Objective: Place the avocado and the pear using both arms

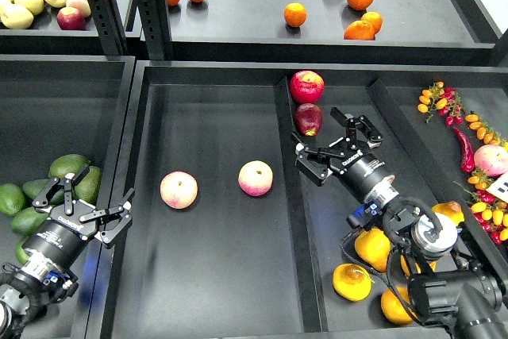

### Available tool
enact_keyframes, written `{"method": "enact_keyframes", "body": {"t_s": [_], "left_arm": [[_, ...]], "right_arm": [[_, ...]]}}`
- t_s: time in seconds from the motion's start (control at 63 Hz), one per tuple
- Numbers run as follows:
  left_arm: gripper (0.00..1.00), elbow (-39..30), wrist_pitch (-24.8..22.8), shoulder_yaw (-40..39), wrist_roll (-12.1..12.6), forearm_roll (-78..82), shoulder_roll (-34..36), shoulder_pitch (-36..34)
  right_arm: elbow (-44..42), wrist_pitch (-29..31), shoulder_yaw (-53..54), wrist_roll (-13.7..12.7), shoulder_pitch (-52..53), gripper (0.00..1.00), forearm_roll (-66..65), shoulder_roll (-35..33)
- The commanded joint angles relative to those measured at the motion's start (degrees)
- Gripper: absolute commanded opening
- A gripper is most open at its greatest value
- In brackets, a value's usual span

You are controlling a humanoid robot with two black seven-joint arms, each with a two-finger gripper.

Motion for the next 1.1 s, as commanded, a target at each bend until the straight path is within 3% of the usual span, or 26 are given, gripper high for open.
{"method": "enact_keyframes", "body": {"t_s": [0.0,0.143,0.175,0.334,0.62,0.763,0.953,0.969,1.001,1.08], "left_arm": [[0.99,-0.22,0.0,-0.04,0.0,-0.25,0.0,1.64],[0.99,-0.48,0.0,-0.04,0.0,-0.34,0.0,3.58],[0.99,-0.92,0.0,-0.04,0.0,-0.43,0.0,4.28],[0.99,-1.54,0.0,-0.12,0.0,-0.43,0.0,4.9],[0.99,-9.97,0.0,-1.0,0.0,-0.43,0.0,4.9],[0.99,-14.01,0.0,-1.09,0.0,-0.43,0.0,4.9],[0.99,-14.02,0.0,-1.44,0.0,-0.43,0.0,4.2],[0.99,-13.93,0.0,-0.92,-2.13,-0.43,0.0,4.37],[0.99,-13.76,0.0,-0.56,-3.99,-0.43,0.0,4.46],[0.99,-12.62,0.0,1.1,-6.72,-0.78,0.0,4.46]], "right_arm": [[-0.08,0.34,0.0,-0.01,-2.27,1.0,0.05,-0.01],[0.62,0.42,-0.17,0.57,-6.22,1.0,0.14,-0.01],[1.58,0.51,-0.7,4.85,-8.5,1.0,0.22,-0.01],[4.58,0.6,-2.54,11.64,-12.46,1.0,0.49,-0.01],[18.02,1.48,-4.83,14.46,-14.84,1.0,0.58,-0.01],[18.38,1.65,-4.22,16.74,-14.66,1.0,0.58,-0.01],[18.12,1.66,-3.6,19.55,-14.49,1.0,0.58,-0.01],[17.77,1.74,-3.51,20.95,-14.4,1.0,0.66,-0.01],[17.5,1.74,-3.51,21.49,-14.4,1.0,1.01,-0.01],[17.06,1.74,-3.51,21.75,-14.49,1.0,1.54,-0.01]]}}
